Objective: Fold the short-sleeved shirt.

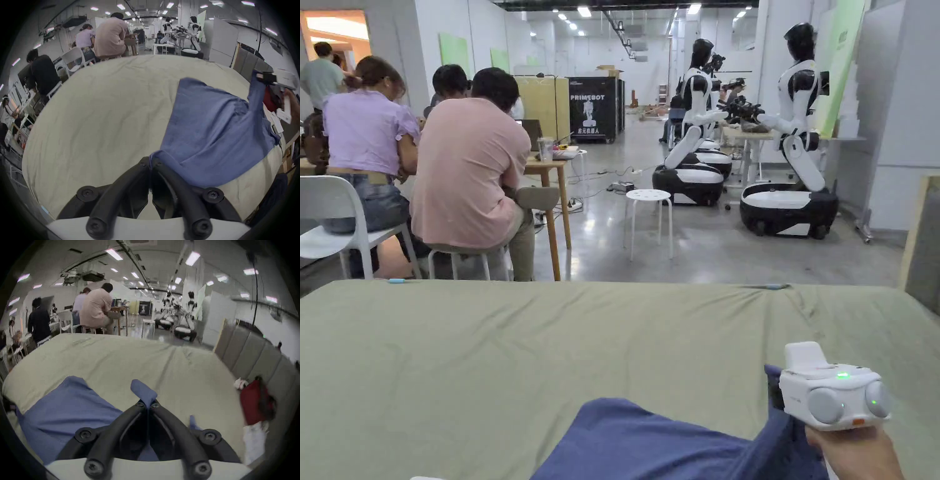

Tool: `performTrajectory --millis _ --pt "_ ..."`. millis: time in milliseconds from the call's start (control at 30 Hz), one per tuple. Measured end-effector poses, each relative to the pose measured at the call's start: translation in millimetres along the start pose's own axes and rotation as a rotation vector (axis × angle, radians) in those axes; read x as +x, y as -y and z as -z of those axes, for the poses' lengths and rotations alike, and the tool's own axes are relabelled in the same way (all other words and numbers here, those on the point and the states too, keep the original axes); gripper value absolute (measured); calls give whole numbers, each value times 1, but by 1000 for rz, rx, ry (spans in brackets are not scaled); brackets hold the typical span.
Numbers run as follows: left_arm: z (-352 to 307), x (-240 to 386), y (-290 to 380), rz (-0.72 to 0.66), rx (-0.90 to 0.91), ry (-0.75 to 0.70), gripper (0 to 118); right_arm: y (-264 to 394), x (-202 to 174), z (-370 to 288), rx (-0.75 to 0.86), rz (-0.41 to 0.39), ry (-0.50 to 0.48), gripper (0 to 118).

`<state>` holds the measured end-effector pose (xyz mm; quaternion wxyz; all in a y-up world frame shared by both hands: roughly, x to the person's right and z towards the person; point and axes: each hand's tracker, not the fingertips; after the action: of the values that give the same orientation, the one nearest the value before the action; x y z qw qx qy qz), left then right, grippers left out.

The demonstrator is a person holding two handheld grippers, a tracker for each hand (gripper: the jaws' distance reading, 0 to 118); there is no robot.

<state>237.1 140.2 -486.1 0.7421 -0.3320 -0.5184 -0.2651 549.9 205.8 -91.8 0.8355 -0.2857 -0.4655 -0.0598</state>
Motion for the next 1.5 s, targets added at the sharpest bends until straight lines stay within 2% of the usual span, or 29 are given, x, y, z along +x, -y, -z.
performTrajectory --millis 133,233,267,367,500,567,700,800,967,1333,1500 --pt "-8 12 -43 20 135 -70 0 -33 -11 -55 97 -169 98 1" --pt "-28 29 -83 112 286 -110 0 -61 -14 -94 208 -289 195 1" --pt "-34 35 -98 143 302 -155 0 -71 -11 -107 245 -285 210 1" --pt "-61 44 -146 150 420 -175 0 -106 6 -139 314 -218 234 1" --pt "-92 49 -220 159 539 -234 0 -160 37 -168 391 -208 295 1" --pt "-108 51 -254 157 598 -261 0 -184 62 -179 438 -174 322 1" --pt "-134 56 -318 182 657 -352 0 -239 93 -187 502 -175 400 1" --pt "-145 60 -364 184 679 -399 0 -281 109 -179 515 -127 407 1" --pt "-165 55 -429 132 734 -429 0 -331 130 -176 556 -117 455 1" --pt "-195 37 -493 117 828 -509 0 -401 163 -178 668 12 445 1" --pt "-169 39 -485 128 795 -521 0 -384 153 -159 648 -22 448 1"
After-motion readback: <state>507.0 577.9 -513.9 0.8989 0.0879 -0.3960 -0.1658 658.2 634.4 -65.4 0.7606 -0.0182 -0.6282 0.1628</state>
